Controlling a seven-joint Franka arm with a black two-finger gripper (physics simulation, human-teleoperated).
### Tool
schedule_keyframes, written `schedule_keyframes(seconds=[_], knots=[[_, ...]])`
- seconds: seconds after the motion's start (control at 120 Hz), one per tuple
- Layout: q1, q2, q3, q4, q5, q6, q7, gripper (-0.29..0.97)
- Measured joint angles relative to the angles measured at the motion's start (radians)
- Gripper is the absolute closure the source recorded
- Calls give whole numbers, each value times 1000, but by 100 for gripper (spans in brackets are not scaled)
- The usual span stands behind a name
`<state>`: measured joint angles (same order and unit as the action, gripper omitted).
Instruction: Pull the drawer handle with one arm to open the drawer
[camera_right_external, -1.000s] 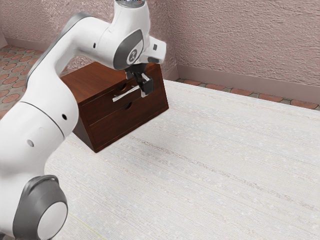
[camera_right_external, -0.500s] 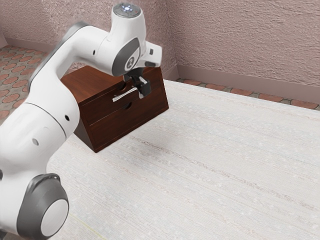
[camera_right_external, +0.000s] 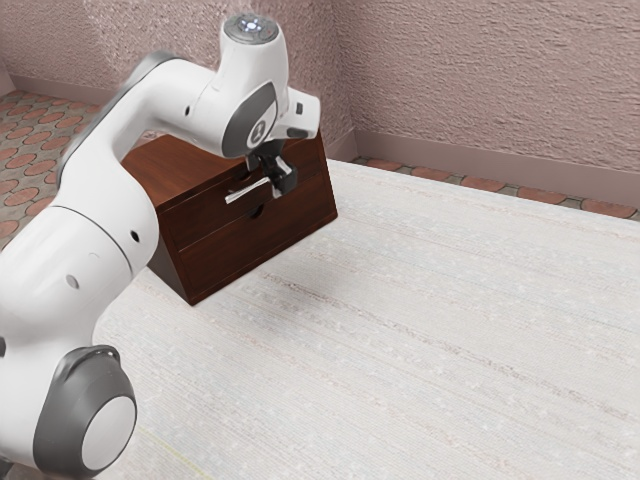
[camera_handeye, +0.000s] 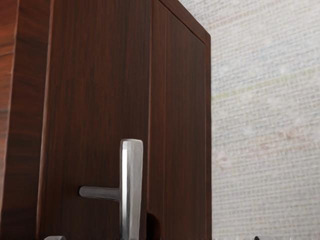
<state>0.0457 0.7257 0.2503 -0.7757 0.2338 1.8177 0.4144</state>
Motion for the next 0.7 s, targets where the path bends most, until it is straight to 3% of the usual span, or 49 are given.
schedule_keyframes(seconds=[0.7], knots=[[5,-2,4,-28,1,-7,-21,44]])
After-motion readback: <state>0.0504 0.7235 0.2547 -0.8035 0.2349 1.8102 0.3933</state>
